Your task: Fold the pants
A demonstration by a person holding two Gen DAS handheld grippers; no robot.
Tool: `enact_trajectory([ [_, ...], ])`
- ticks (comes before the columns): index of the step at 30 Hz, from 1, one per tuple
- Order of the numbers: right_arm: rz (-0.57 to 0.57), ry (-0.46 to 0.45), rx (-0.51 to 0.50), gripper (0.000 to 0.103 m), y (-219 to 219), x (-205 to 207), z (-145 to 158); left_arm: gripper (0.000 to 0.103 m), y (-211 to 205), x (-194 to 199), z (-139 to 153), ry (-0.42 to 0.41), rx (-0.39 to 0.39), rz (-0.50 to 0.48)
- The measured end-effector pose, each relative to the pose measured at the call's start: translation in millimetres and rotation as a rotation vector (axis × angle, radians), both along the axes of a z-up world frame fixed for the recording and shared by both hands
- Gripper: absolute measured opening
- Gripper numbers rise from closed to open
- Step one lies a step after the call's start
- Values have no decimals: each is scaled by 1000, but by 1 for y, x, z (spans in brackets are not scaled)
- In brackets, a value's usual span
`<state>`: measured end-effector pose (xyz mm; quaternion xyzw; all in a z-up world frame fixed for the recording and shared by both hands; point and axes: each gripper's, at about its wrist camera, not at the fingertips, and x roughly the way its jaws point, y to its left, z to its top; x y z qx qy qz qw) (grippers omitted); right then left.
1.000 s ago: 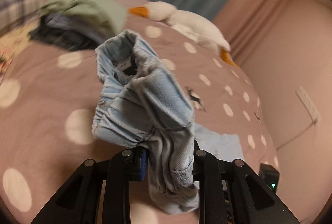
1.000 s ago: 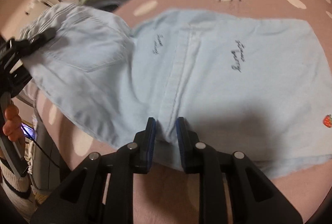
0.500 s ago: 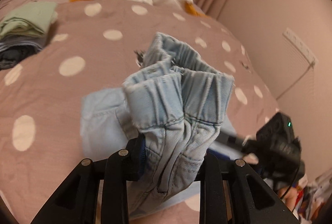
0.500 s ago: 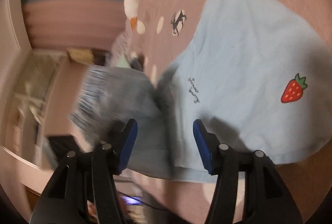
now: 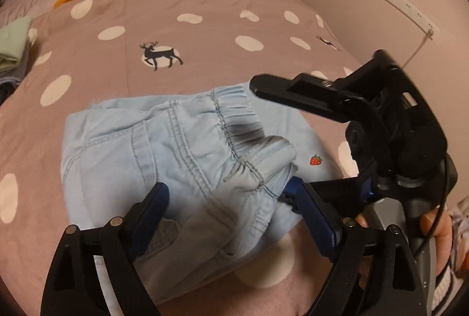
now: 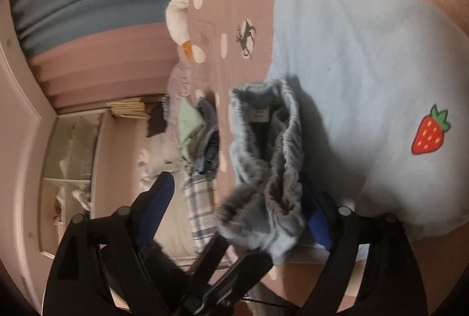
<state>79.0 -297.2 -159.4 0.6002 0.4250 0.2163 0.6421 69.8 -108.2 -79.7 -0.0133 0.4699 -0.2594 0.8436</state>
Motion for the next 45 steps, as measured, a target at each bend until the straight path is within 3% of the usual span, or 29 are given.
enact_trajectory([
  [5, 52, 18, -152, 70, 11, 8, 1, 88, 38, -7, 10, 8, -99, 81],
  [8, 85, 32, -260, 51, 18, 12, -5, 88, 72, -9, 13, 11, -135, 167],
  [11, 102, -9, -372, 38, 22, 11, -1, 88, 105, -10, 9, 25, -150, 261],
  [15, 89, -98, -419, 28, 12, 10, 22, 88, 129, -10, -3, 75, -169, 342],
  [19, 15, -158, -475, 28, -16, 3, 43, 88, 136, -11, -12, 104, -174, 367],
  [22, -31, -141, -492, 28, -40, 2, 41, 88, 130, -8, -17, 119, -170, 360],
  [28, -53, 22, -476, 28, -69, 6, -10, 88, 111, 2, -21, 127, -147, 323],
  [30, -67, 28, -453, 27, -75, 3, -20, 88, 106, 5, -20, 123, -136, 315],
  [38, -25, -35, -615, 42, -69, 3, 2, 88, 103, 8, -19, 122, -133, 311],
  [45, -20, -22, -675, 42, -65, 10, -2, 88, 106, 3, -23, 132, -127, 316],
])
